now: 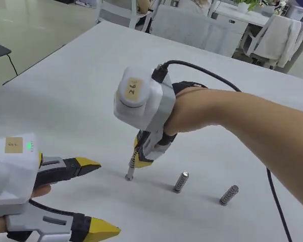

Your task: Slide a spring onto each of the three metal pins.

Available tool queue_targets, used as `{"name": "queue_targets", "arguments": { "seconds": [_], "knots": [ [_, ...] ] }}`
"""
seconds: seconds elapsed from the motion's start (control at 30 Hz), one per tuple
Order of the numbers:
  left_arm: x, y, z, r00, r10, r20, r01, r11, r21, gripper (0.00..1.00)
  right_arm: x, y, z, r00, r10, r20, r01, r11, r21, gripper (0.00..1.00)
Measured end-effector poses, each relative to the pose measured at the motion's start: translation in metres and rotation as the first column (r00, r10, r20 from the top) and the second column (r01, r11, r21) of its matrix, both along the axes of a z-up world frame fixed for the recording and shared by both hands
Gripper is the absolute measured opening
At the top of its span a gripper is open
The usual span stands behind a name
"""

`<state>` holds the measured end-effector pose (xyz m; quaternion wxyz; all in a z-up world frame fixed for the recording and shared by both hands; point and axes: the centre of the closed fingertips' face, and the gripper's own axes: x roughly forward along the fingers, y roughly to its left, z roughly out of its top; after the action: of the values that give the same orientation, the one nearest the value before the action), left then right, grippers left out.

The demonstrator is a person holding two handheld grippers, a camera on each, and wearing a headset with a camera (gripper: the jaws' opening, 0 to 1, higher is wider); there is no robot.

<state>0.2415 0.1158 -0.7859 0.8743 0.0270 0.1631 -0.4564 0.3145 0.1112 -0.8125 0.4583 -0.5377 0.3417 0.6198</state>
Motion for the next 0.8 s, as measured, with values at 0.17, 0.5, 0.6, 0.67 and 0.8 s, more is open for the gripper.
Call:
{"name": "queue_targets", "arguments": {
  "seconds": [0.17,0.5,0.6,0.67,0.8],
  "knots": [
    [0.000,0.000,0.000,1.000,-0.003,0.000,0.003,1.000,0.004,0.70,0.001,0.000,-0.006,1.000,-0.018,-0.002,0.018,1.000,-0.004,0.09],
    [0.000,-0.001,-0.001,1.000,-0.007,-0.004,0.007,1.000,0.009,0.70,0.003,0.001,-0.019,0.999,-0.045,-0.018,0.045,0.999,0.002,0.09],
    [0.000,-0.002,-0.001,1.000,-0.008,-0.004,0.008,1.000,0.012,0.70,0.003,0.001,-0.022,0.998,-0.050,-0.023,0.050,0.999,0.000,0.09],
    [0.000,-0.003,-0.002,1.000,-0.009,-0.005,0.009,1.000,0.012,0.70,0.002,0.001,-0.024,0.998,-0.051,-0.027,0.051,0.999,-0.002,0.09],
    [0.000,-0.003,-0.004,1.000,-0.008,-0.008,0.008,1.000,0.013,0.70,0.002,0.000,-0.028,0.998,-0.051,-0.029,0.051,0.999,-0.009,0.09]
  ]
}}
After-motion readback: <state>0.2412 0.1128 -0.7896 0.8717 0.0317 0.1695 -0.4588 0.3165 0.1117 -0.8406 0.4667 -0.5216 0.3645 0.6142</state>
